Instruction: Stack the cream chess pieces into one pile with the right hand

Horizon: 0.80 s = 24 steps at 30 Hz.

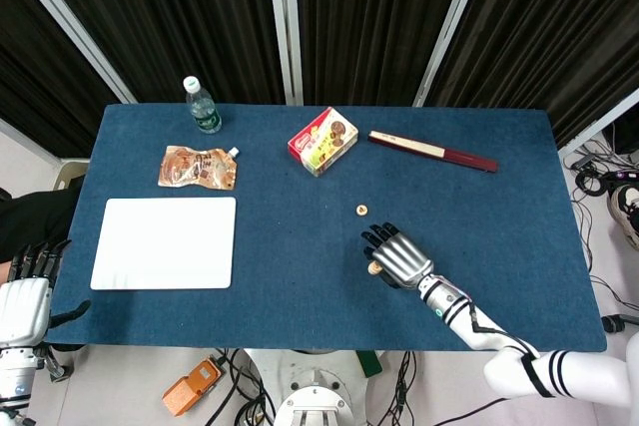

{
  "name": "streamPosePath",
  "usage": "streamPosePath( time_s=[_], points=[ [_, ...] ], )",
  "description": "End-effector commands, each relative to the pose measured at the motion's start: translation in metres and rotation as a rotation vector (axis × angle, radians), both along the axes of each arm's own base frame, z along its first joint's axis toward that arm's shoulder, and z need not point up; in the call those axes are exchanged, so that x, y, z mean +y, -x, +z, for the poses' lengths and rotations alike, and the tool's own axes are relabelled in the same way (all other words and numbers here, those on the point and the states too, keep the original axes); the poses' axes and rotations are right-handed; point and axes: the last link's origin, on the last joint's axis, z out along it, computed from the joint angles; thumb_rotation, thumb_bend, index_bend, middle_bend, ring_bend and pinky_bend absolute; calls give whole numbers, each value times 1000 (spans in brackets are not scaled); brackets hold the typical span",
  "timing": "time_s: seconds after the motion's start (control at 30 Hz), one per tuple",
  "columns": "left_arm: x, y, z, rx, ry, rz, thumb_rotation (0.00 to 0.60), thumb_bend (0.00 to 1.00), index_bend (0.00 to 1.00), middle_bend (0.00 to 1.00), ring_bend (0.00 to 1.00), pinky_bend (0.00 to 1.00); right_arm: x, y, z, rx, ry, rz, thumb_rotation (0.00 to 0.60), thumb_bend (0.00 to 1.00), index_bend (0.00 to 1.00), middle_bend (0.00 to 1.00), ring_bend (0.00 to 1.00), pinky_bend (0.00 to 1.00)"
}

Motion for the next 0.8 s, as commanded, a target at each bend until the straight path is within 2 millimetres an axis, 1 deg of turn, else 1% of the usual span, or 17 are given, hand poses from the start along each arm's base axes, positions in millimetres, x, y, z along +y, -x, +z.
streamPosePath(
  time_s=[0.03, 0.1, 0.17, 0.27, 0.37, 0.47, 0.57, 0.63, 0.8],
  points=[
    [0, 0, 0, 0, 0, 0, 600, 0, 120, 119, 98, 12, 2, -1, 1, -6, -2, 6, 600, 506, 418, 229, 173, 214],
    [0, 0, 0, 0, -1, 1, 600, 0, 120, 119, 98, 12, 1, -2, 5, -25, 7, 1, 600, 506, 397, 229, 173, 214],
    [1, 0, 0, 1, 0, 1, 600, 0, 120, 119, 98, 12, -5, -4, 12, -61, 36, -17, 600, 506, 384, 229, 173, 214],
    [1, 0, 0, 3, 3, 0, 600, 0, 121, 119, 99, 12, -19, -7, 22, -100, 82, -45, 600, 506, 381, 229, 173, 214],
    [2, -1, 0, 5, 3, -3, 600, 0, 120, 119, 99, 12, -39, -14, 23, -109, 108, -72, 600, 506, 383, 229, 173, 214],
    [3, -3, 1, 6, 1, -7, 600, 0, 120, 119, 98, 12, -59, -23, 13, -91, 109, -98, 600, 448, 388, 229, 173, 214],
    [3, -4, 1, 9, 1, -6, 600, 0, 120, 119, 99, 12, -77, -31, -2, -59, 111, -117, 600, 390, 412, 229, 173, 214],
    [2, -3, 2, 11, 3, 2, 600, 0, 121, 119, 99, 12, -84, -36, -13, -34, 112, -124, 600, 372, 424, 229, 173, 215],
    [1, -2, 2, 14, 6, 13, 600, 0, 120, 119, 98, 12, -98, -42, -32, 28, 133, -131, 600, 369, 439, 229, 173, 217]
  ],
)
